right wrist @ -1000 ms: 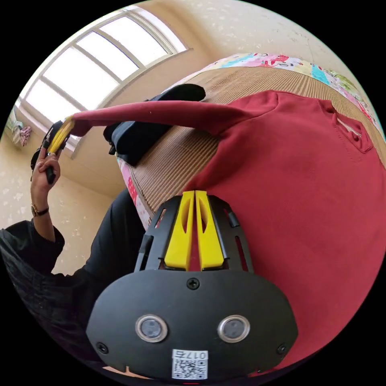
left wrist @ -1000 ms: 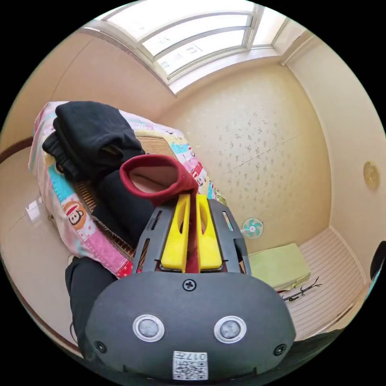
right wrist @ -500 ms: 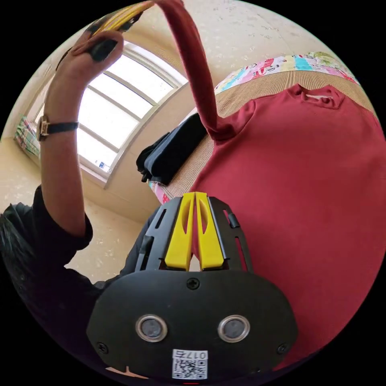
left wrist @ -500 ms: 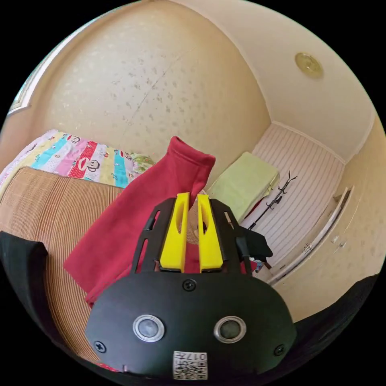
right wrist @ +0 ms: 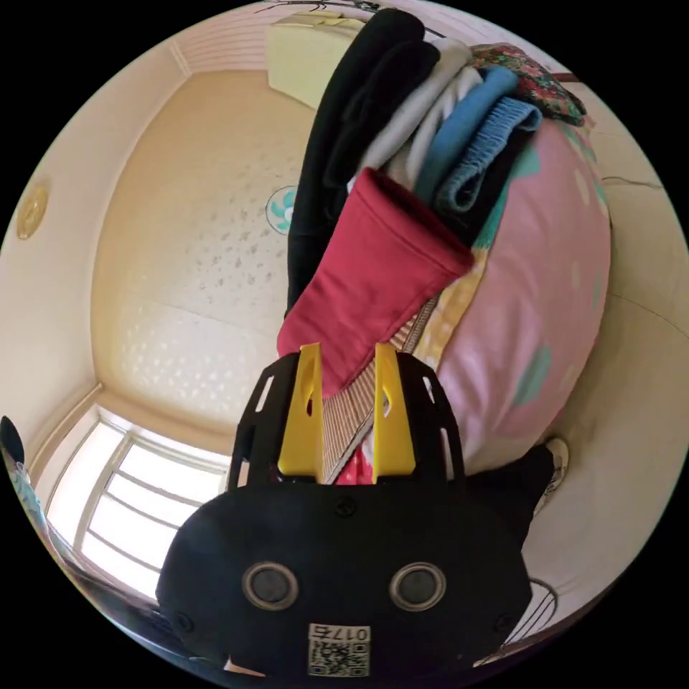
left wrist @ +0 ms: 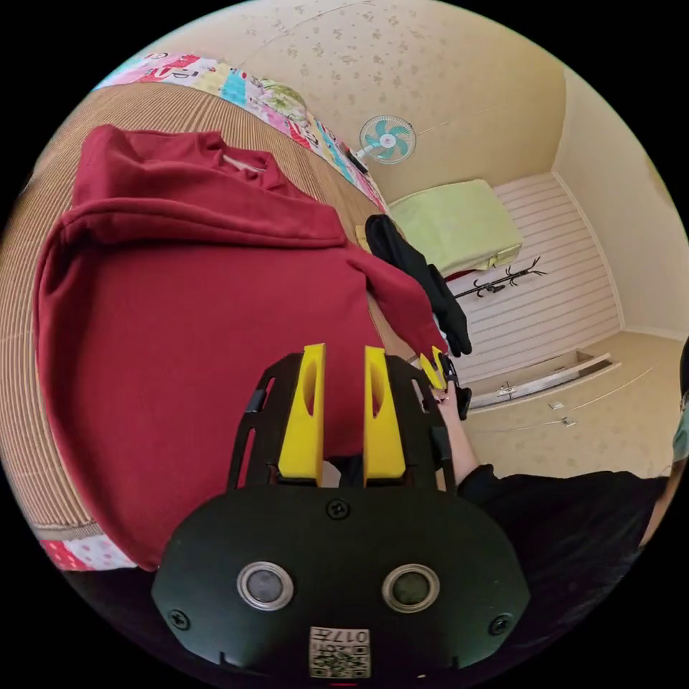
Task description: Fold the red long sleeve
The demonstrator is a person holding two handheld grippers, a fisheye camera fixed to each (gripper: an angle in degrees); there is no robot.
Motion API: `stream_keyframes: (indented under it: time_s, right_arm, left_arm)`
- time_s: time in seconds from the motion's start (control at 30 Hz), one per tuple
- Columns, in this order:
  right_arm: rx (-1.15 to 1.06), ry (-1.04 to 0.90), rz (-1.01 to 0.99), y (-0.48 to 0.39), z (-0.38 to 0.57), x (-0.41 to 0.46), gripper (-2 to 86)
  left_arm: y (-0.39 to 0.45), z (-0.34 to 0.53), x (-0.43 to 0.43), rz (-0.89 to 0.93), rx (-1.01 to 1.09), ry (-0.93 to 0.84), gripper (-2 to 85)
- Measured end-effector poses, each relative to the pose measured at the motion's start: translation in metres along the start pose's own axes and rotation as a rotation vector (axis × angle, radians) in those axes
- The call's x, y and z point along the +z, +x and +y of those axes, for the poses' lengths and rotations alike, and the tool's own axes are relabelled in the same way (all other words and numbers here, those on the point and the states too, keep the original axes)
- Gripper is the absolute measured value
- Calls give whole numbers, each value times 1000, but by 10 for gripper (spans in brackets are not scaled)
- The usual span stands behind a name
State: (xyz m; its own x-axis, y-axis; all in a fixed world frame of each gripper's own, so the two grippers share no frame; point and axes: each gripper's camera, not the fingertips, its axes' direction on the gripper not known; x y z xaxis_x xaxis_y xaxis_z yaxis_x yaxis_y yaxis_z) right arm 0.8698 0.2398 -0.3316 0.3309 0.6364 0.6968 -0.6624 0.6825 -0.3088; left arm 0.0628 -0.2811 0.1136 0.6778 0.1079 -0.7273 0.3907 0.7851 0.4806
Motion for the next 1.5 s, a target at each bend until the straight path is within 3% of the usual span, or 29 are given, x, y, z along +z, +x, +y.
stream_keyframes:
  time_s: [0.1,0.27,0.33,0.47,0.63,0.7,0.73,0.8,0.9,1.03,1.2,1.3,1.4,1.5]
  right_arm:
    - [110,204,81,24,-14,-29,119]
    - [141,222,8,42,-25,-28,74]
    - [95,248,-50,18,-20,-32,55]
    - [-139,293,-185,-120,10,-15,38]
    - [-479,19,-502,-340,95,132,38]
    - [-581,-227,-579,-428,178,233,43]
    - [-616,-293,-578,-446,205,259,47]
    - [-785,-610,-522,-489,317,349,60]
    - [-908,-865,-483,-475,427,386,71]
    - [-921,-889,-330,-400,467,360,91]
    - [-946,-746,211,-283,449,284,117]
    - [-897,-726,441,-233,446,268,99]
    - [-804,-748,420,-216,448,264,45]
    - [-798,-739,370,-226,450,266,23]
  left_arm:
    - [-9,34,-34,-67,-43,42,87]
    - [-25,77,-78,-134,-135,125,86]
    - [-37,93,-96,-131,-205,167,86]
    - [-46,112,-118,-106,-245,250,83]
    - [-43,120,-119,-108,-237,259,82]
    - [-37,121,-114,-106,-219,257,82]
    - [-34,121,-110,-111,-211,249,82]
    - [-32,123,-102,-114,-209,232,83]
    - [-31,128,-97,-111,-211,225,87]
    - [-38,141,-102,-257,-205,214,116]
    - [-63,134,-80,-470,-162,38,155]
    - [-73,125,-56,-472,-149,-24,138]
    - [-68,119,-48,-621,-157,-68,73]
    - [-53,118,-64,-474,-118,-59,20]
